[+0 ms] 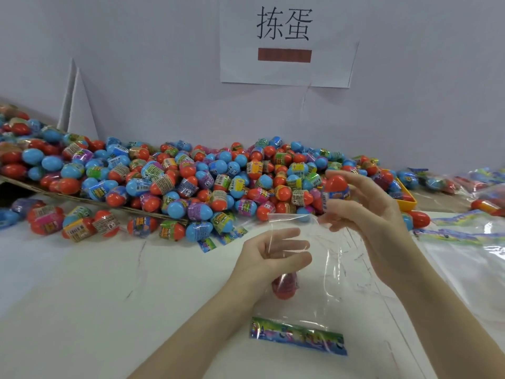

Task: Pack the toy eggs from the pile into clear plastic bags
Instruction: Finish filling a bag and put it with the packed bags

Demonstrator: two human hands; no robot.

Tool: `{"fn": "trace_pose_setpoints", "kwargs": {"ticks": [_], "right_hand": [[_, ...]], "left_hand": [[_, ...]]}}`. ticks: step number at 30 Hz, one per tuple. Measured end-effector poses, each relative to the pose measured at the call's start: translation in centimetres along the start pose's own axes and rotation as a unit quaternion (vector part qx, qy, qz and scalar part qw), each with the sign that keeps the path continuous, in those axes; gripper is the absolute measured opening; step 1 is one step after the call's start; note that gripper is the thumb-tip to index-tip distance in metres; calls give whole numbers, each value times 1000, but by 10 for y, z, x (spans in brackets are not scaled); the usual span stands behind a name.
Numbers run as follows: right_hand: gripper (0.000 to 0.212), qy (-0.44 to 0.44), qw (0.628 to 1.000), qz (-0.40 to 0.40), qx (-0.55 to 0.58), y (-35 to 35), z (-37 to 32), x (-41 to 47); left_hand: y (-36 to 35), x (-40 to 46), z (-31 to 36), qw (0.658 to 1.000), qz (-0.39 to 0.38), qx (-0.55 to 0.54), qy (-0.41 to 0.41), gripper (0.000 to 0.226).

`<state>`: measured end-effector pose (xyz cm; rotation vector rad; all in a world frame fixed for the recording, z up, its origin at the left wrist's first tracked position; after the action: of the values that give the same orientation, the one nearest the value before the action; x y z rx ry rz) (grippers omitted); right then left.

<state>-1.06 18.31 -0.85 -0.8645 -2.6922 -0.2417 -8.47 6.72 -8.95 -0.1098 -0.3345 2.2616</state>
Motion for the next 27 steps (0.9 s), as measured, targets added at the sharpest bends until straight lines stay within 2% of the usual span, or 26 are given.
{"fn": "trace_pose_setpoints", "kwargs": {"ticks": [3, 8, 12, 16, 19, 22, 27], "right_hand": [[33, 63, 990, 4, -123, 0, -6, -2], [33, 90, 966, -20, -240, -9, -5, -7], [33, 95, 954, -43, -282, -12, -10, -10], [21, 138, 952, 7, -275, -12, -17, -12], [32, 162, 951, 28, -261, -8, -22, -13], [47, 168, 928, -32, -331, -17, -21, -16], [31, 173, 885, -44, -430, -17, -18, -15]], "left_hand": [[-3, -3, 5, 999, 0, 21, -26, 37], [-8, -6, 10, 997, -12, 51, -51, 35], [-9, -6, 10, 996, -12, 68, -60, 35], [-11, -7, 11, 993, -18, 100, -66, 45], [-12, -7, 11, 992, -21, 109, -67, 49], [-11, -8, 11, 991, -20, 112, -65, 48], [-12, -9, 13, 990, -20, 123, -62, 45]]}}
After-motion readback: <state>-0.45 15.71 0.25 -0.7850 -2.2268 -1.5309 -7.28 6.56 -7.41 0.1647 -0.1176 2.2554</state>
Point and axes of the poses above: each hand's wrist, its own x-axis towards the middle knuckle, its own y-axis out of the back of the hand, z = x × y, the point moved 6 cm from there along x, towards the middle knuckle, and after that the axes turned 2 degrees about -x, right-handed, at the moved point
